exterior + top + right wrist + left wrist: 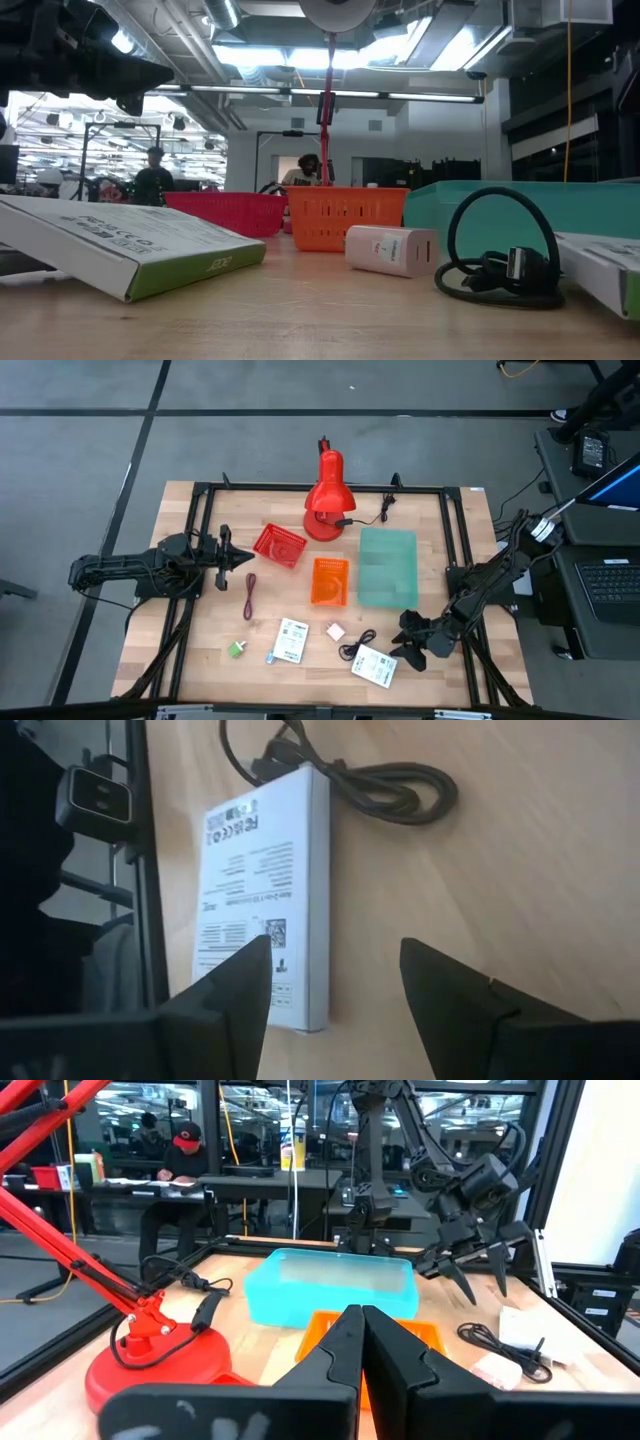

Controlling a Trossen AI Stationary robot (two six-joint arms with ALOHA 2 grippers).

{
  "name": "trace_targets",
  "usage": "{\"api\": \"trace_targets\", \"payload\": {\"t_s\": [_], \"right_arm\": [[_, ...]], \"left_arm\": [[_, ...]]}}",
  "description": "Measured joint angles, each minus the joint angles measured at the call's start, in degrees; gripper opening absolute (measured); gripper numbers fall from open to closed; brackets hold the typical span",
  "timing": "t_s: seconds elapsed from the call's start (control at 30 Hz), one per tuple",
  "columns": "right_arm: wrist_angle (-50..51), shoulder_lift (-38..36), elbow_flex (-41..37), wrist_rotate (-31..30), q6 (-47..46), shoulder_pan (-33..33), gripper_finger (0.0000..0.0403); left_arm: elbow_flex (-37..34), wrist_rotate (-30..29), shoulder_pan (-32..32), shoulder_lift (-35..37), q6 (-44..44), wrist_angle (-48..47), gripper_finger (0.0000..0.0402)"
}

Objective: Pick and place items into bin
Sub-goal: Put the white card reader box into the light blue bin

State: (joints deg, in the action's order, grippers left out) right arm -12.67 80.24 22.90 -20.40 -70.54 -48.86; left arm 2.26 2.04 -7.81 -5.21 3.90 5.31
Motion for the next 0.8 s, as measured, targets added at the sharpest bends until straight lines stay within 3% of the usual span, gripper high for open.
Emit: {"api": "trace_targets", "payload": {"t_s": [0.27,0.57,0.8], "right_arm": [[-0.02,0.4,0.02,1.48,-0.92,0.99,0.0201],[0.26,0.4,0.02,8.44,1.71,5.02,0.02],[-0.5,0.4,0.02,8.53,3.54,6.16,0.02]], "left_arm": [[-0.02,-0.07,0.0,-0.02,0.19,-1.27,0.0004],[0.0,0.04,0.0,-0.02,0.92,-1.27,0.0004],[-0.02,0.07,0.0,-0.02,0.94,-1.3,0.0004]]}}
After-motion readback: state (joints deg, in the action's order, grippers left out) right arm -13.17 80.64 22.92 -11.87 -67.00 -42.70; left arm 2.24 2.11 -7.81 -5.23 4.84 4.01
